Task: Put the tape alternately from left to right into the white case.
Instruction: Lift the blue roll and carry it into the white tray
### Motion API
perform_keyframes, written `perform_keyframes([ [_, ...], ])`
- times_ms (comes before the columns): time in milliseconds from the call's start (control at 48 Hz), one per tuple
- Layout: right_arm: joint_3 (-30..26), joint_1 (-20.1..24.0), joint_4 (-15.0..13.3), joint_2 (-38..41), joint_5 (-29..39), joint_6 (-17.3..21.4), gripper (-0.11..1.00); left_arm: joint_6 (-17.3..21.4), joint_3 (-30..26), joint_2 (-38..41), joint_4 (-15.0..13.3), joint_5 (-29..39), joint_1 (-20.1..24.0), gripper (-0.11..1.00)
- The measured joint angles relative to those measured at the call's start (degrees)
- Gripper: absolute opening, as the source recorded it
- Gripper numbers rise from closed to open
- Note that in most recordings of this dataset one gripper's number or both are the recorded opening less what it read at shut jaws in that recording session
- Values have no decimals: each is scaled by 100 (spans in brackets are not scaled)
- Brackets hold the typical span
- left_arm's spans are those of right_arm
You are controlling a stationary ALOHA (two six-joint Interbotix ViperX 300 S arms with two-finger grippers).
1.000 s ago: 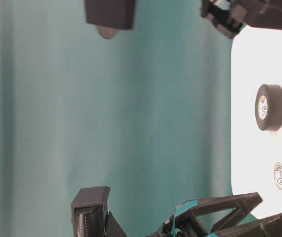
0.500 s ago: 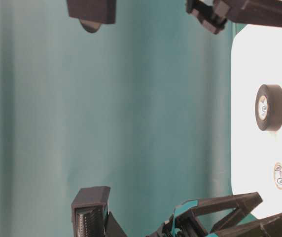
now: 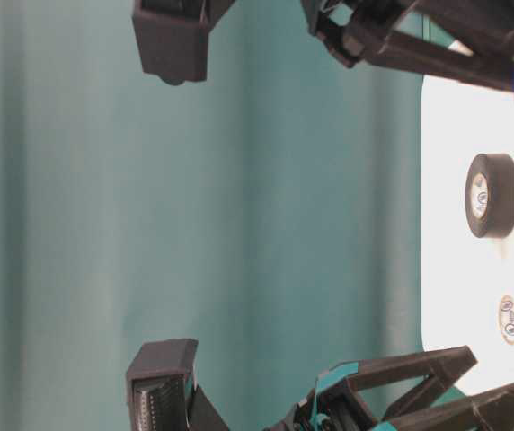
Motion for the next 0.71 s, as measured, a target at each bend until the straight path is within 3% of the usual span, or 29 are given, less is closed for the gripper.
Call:
perform_keyframes([
  [708,167,-1775,-18,-229,-18,-53,1,0,0,-9,0,-18,0,93],
])
